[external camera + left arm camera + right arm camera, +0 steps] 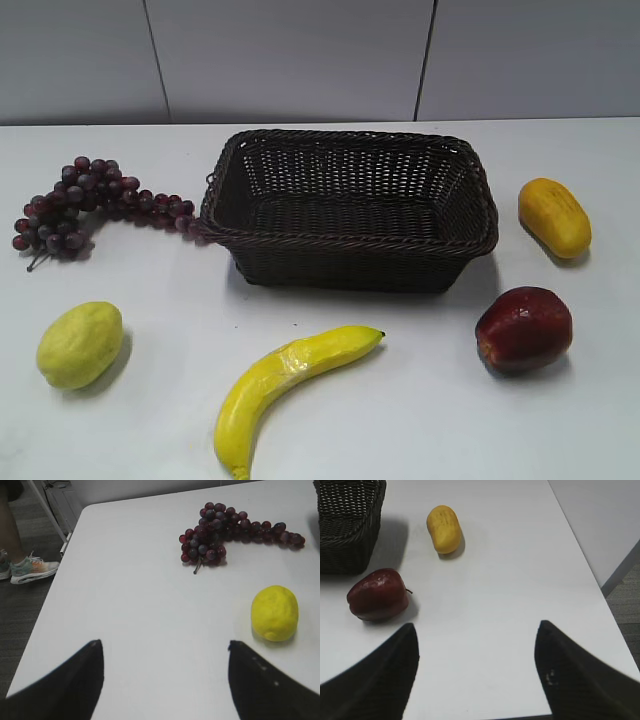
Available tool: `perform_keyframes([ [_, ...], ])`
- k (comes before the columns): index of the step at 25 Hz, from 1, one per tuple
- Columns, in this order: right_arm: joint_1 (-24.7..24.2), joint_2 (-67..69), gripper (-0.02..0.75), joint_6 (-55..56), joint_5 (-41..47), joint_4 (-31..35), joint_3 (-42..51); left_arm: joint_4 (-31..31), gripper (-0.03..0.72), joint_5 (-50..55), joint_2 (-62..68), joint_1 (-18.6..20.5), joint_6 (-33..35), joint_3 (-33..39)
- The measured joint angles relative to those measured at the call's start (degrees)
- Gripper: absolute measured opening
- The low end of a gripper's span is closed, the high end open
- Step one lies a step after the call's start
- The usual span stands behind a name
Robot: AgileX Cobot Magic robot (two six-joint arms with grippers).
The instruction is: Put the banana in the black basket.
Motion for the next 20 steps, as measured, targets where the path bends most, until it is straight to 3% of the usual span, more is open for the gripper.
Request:
perform_keyframes([
  [13,0.00,0.00,0.551,0.00,0.00,0.00,0.00,-0.89,0.557,-0.46,0.00,0.00,0.00,0.00],
  [20,0.00,0.00,0.551,0.00,0.00,0.00,0.00,-13.24,0.557,-7.62,10.81,-0.11,8.59,-1.31],
])
